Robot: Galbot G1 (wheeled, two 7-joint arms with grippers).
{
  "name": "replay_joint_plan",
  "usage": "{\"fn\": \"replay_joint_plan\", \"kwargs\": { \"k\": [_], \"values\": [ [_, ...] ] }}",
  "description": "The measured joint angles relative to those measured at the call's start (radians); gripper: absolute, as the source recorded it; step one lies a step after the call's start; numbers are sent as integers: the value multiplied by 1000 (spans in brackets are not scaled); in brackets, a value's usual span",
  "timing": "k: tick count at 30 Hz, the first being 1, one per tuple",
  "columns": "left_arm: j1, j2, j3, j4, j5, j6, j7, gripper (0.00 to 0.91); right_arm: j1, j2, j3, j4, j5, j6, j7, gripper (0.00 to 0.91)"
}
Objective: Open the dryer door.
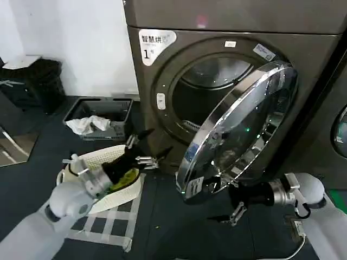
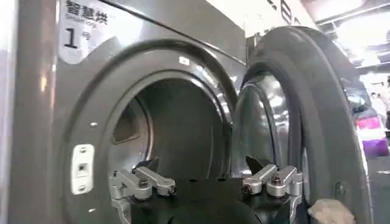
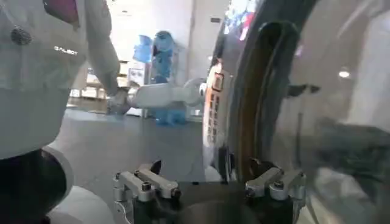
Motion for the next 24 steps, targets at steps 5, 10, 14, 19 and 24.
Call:
{"fn": "replay_joint_plan", "kwargs": {
  "k": [5,10,14,19,24],
  "values": [
    [-36,-10,42,4,-1,1,5,907,-38,14,70,-16,-2,6,0,907],
    [-64,-21,85,4,5,1,8,907,-65,45,147,-45,-17,8,1,907],
    [-85,-30,115,1,7,1,14,907,-89,81,230,-72,-30,22,1,907],
    [-114,-28,159,-8,6,1,19,907,-119,128,341,-91,-29,25,14,907],
    [-146,-43,201,-13,5,3,19,907,-139,181,453,-93,-32,26,59,907]
  ]
}}
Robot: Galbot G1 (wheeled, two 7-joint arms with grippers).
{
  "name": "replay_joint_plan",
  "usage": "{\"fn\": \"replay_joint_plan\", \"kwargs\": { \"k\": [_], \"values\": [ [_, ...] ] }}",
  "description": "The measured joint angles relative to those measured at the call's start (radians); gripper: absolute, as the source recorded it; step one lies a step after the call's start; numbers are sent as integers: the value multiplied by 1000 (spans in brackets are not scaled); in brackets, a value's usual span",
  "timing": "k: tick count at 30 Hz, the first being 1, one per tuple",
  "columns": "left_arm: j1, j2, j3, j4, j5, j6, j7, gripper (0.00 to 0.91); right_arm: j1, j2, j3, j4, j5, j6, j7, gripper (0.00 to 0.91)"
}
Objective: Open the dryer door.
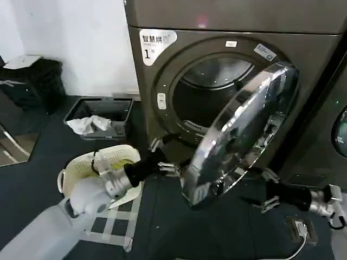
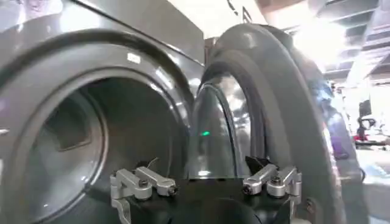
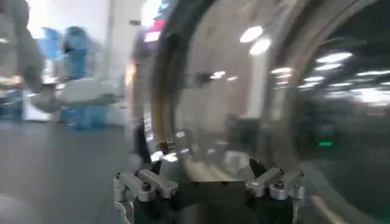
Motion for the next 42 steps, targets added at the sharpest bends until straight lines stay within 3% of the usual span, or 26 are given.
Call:
{"fn": "replay_joint_plan", "kwargs": {
  "k": [11,15,22,29,42],
  "values": [
    [-31,-27,70,-14,4,1,-1,907,-61,117,251,80,30,26,160,907],
    [-38,-32,101,-24,11,-1,-1,907,-81,153,334,98,49,65,273,907],
    [-66,-51,167,-12,14,-9,-7,907,-110,204,436,155,132,94,482,907],
    [-105,-87,237,15,15,-11,-9,907,-140,249,512,252,202,10,723,907],
    [-200,-168,356,90,5,-20,-10,907,-177,193,686,366,122,-81,1239,907]
  ]
}}
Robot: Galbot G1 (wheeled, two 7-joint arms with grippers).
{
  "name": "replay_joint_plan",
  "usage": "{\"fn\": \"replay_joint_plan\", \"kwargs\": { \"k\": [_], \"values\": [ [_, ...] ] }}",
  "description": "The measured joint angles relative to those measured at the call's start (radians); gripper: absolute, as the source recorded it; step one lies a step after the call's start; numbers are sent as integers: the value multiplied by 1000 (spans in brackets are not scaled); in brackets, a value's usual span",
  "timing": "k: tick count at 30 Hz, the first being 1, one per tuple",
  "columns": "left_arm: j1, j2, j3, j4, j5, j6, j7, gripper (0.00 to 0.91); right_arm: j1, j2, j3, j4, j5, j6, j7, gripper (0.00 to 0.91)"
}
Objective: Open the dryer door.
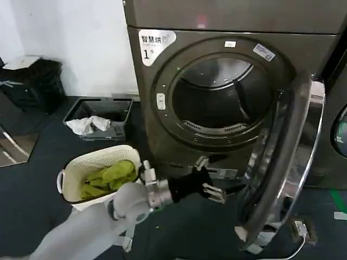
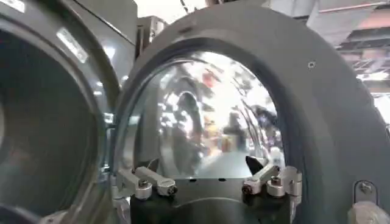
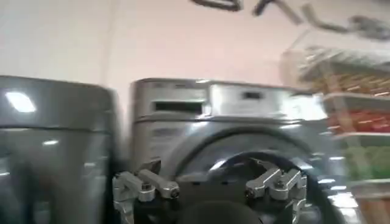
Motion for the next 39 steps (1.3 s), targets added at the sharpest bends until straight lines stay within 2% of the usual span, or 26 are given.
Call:
{"fn": "replay_joint_plan", "kwargs": {
  "k": [4,7,18,24,30,39],
  "values": [
    [-32,-24,36,20,-16,1,-1,907,-9,-18,55,-6,-76,-23,103,907],
    [-59,-47,63,40,-20,0,-2,907,-11,-20,91,-20,-156,-26,131,907],
    [-183,-141,168,128,-44,-8,-16,907,11,8,175,-7,-366,-98,241,907],
    [-237,-207,215,187,-46,-13,-17,907,-3,3,232,8,-418,-162,249,907],
    [-275,-270,252,253,-38,-17,-18,907,-21,-17,294,12,-481,-187,249,907],
    [-299,-383,289,348,-23,-17,-20,907,-44,-36,377,14,-483,-214,245,907]
  ]
}}
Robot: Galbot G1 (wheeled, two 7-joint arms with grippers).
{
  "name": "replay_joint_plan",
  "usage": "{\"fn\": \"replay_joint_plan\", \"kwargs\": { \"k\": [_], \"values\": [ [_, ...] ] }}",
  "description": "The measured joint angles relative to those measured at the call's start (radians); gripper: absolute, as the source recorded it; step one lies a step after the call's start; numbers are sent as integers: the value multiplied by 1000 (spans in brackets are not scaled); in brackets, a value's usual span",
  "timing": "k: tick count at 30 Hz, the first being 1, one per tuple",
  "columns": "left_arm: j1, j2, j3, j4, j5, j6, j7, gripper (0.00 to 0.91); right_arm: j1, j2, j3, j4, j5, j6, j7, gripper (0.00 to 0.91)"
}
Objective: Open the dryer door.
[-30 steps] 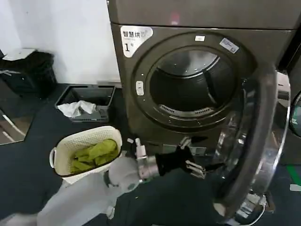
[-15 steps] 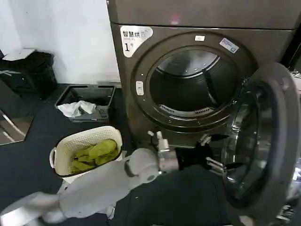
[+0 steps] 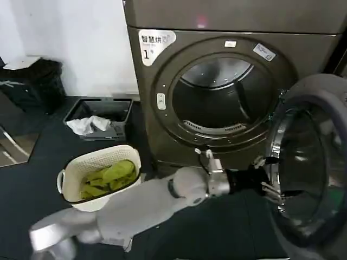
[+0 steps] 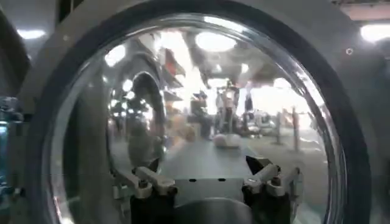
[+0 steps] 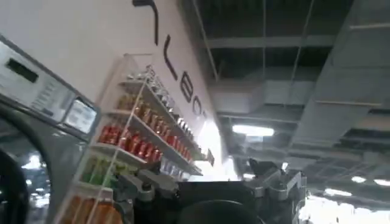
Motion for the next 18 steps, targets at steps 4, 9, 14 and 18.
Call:
{"fn": "replay_joint_plan", "kwargs": {
  "k": [4,9,14,18],
  "values": [
    [-7,-54,11,43,10,-2,-1,907,-7,-3,21,1,-7,0,1,907],
    [-26,-121,35,109,15,-13,2,907,-19,-3,48,4,-11,-3,0,907],
    [-41,-180,54,170,27,-30,3,907,-29,-3,67,5,-12,-3,-4,907],
    [-48,-224,61,218,39,-36,3,907,-32,-4,74,6,-11,-2,-7,907]
  ]
}}
